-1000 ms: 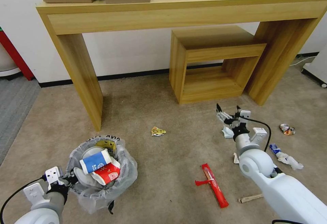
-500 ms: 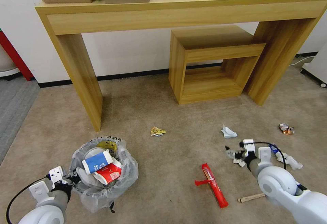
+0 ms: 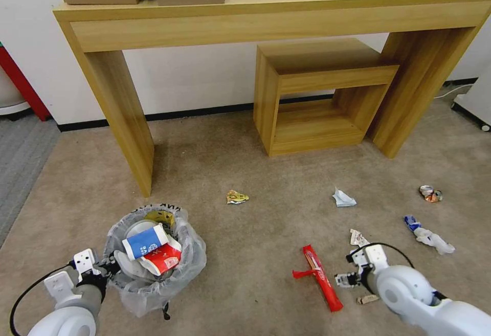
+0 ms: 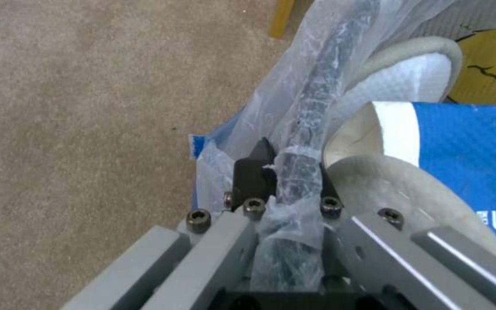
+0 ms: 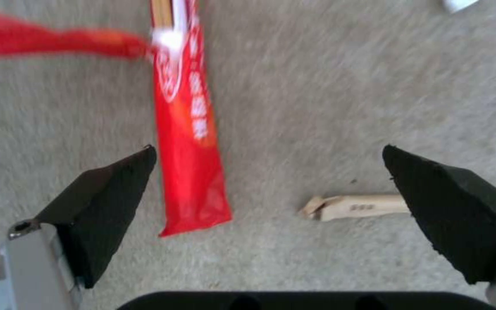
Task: Pick up the trash bin and place the garbage on the floor into it.
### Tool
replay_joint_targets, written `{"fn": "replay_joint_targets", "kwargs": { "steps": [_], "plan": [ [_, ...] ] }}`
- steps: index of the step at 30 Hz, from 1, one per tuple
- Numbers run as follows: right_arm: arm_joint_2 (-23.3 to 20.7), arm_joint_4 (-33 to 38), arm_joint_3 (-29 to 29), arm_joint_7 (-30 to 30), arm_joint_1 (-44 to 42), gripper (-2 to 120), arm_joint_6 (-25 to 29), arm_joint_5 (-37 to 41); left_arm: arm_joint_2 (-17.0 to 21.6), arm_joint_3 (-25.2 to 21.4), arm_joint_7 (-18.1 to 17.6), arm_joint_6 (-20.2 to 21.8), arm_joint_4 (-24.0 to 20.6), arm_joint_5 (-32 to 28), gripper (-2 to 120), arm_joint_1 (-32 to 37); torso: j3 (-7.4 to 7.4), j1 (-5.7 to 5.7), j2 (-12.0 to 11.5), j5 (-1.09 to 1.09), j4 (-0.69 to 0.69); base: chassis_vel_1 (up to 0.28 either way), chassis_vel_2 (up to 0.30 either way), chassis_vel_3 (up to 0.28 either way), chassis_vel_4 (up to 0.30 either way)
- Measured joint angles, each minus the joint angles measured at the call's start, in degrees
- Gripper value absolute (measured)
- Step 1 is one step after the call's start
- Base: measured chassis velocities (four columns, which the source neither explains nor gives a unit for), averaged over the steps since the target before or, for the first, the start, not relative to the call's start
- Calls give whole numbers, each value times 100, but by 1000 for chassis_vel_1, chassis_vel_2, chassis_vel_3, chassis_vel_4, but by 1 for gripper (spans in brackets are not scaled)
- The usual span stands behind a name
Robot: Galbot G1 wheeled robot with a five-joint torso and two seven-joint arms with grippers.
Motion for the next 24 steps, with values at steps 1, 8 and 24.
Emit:
{"fn": "replay_joint_targets", "kwargs": {
  "steps": [1,8,24],
  "plan": [
    [68,-91,-136,8,79,100,-22,-30,5,0,0,-7,17,-7,1,-14,0,0,0,0,0,0,0,0,0],
    [320,-500,-639,4,385,100,-27,-184,25,-12,-6,-22,49,-34,1,-41,0,0,0,0,0,0,0,0,0],
    [621,-1123,-1161,-101,804,99,343,-501,34,-62,-22,-51,-19,-69,1,11,0,1,0,1,0,0,0,0,0]
  ]
}}
